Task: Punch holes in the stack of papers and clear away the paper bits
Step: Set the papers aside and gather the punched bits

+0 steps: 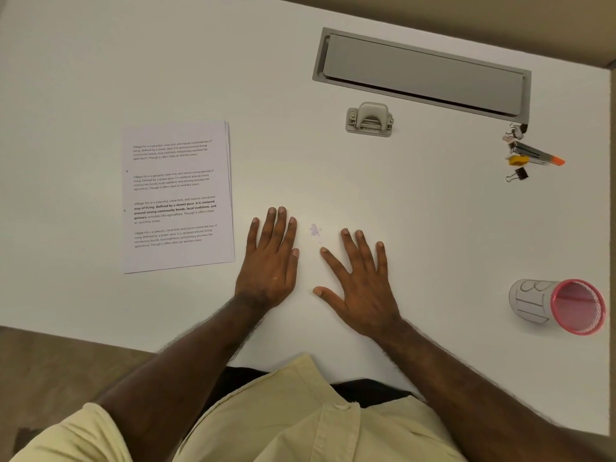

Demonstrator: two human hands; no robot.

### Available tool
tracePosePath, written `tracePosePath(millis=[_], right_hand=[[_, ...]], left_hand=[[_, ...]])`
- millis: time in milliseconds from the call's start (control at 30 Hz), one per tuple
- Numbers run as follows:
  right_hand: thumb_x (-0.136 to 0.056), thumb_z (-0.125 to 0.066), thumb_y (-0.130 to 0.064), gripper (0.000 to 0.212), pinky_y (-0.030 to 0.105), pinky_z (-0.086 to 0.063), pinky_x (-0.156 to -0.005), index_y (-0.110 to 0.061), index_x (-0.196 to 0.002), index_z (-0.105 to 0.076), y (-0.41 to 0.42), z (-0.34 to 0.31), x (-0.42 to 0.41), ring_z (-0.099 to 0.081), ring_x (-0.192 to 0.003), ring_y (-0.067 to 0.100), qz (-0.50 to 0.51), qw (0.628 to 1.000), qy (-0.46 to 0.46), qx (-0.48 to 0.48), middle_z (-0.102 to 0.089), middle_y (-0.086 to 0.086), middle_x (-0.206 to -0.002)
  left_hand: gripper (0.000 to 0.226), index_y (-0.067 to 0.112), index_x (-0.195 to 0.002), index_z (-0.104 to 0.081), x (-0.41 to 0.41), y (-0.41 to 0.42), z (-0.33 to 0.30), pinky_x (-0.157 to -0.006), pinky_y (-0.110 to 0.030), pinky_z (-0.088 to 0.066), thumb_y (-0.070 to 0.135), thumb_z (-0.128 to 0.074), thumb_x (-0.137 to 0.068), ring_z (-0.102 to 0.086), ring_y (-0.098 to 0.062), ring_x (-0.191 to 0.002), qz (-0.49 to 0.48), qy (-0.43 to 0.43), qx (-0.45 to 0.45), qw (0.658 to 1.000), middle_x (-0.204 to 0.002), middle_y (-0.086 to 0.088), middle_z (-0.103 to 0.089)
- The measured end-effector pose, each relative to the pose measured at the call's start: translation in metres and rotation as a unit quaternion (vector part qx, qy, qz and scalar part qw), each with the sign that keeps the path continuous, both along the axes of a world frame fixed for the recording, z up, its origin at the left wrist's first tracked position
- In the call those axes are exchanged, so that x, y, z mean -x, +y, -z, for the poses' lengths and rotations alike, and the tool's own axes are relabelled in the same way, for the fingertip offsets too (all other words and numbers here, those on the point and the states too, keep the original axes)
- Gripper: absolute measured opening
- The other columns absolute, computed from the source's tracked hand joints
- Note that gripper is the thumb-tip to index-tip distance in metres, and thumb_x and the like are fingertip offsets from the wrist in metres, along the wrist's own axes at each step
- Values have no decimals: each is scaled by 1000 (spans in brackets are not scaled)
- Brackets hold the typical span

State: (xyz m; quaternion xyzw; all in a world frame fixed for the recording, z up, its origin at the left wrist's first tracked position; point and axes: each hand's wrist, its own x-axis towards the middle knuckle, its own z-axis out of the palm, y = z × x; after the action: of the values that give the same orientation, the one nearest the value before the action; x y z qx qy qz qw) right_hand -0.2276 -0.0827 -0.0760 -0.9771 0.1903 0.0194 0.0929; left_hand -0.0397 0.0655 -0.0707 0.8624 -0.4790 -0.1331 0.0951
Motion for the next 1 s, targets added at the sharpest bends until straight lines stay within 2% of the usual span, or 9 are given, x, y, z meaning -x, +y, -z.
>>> tracePosePath(millis=[267, 333, 400, 467, 567, 733, 867, 933, 1000], right_hand=[[-104, -26, -76, 77, 65, -4, -130, -37, -169, -14, 1, -12, -35, -4, -166, 33, 26, 999, 29, -8, -7, 8, -179], [-109, -35, -62, 67, 59, -17, -131, -30, -167, -28, -2, -19, -46, -18, -164, 32, 27, 999, -3, -42, -21, 10, -176], [-110, -54, -37, 54, 52, -36, -126, -16, -159, -48, -5, -26, -55, -40, -155, 32, 20, 995, -61, -76, -43, 14, -167], [-103, -64, -10, 49, 47, -47, -120, -8, -152, -56, -10, -31, -63, -52, -147, 33, 7, 992, -83, -96, -54, 15, -158], [-96, -58, 10, 63, 42, -42, -121, -10, -156, -51, -16, -43, -78, -47, -151, 31, -25, 990, -35, -138, -49, 13, -162], [-108, -48, -2, 50, 42, -41, -122, -4, -158, -46, -17, -53, -94, -36, -156, 33, -100, 985, 59, -129, -40, 17, -167], [-110, -40, -2, 36, 41, -57, -93, -1, -143, -54, -13, -59, -98, -52, -133, 30, -130, 985, 110, -39, -53, 13, -147], [-107, -40, 2, 30, 35, -53, -78, -3, -130, -59, -11, -62, -101, -55, -121, 27, -149, 981, 127, -8, -56, 11, -133], [-104, -41, 5, 30, 35, -45, -73, -4, -124, -63, -11, -68, -103, -57, -117, 27, -175, 974, 145, 14, -59, 11, -128]], left_hand=[[67, 13, -171, -7, 0, 0, 3, -134, -57, -7, 43, -15, -112, 7, -28, -167, 0, -1, 5, 1000, -180, -8, 5], [66, 12, -171, -8, 0, 0, 4, -134, -58, -8, 42, -15, -112, 6, -28, -167, 2, -4, 11, 1000, -180, -9, 3], [65, 12, -171, -9, 0, 1, 6, -134, -58, -9, 39, -19, -113, 5, -28, -167, 4, -7, 18, 1000, -180, -10, 2], [65, 11, -171, -9, 0, 1, 6, -134, -58, -9, 37, -22, -113, 5, -28, -167, 4, -9, 22, 1000, -180, -10, 1], [64, 10, -171, -11, -1, 1, 6, -134, -57, -8, 36, -24, -113, 5, -28, -167, 4, -11, 26, 1000, -180, -11, 0], [64, 9, -170, -14, 0, 1, 5, -134, -58, -9, 36, -21, -113, 3, -28, -167, 4, -8, 29, 1000, -180, -12, -3], [64, 9, -170, -14, -1, 1, 5, -134, -58, -10, 34, -25, -113, 3, -29, -167, 4, -8, 34, 999, -180, -12, -3], [64, 9, -171, -14, -1, 1, 6, -133, -58, -10, 34, -26, -113, 4, -28, -167, 2, -8, 34, 999, -180, -12, -2], [64, 9, -171, -14, 0, 1, 7, -133, -59, -11, 34, -26, -113, 4, -28, -167, 3, -8, 34, 999, -180, -12, -2]])
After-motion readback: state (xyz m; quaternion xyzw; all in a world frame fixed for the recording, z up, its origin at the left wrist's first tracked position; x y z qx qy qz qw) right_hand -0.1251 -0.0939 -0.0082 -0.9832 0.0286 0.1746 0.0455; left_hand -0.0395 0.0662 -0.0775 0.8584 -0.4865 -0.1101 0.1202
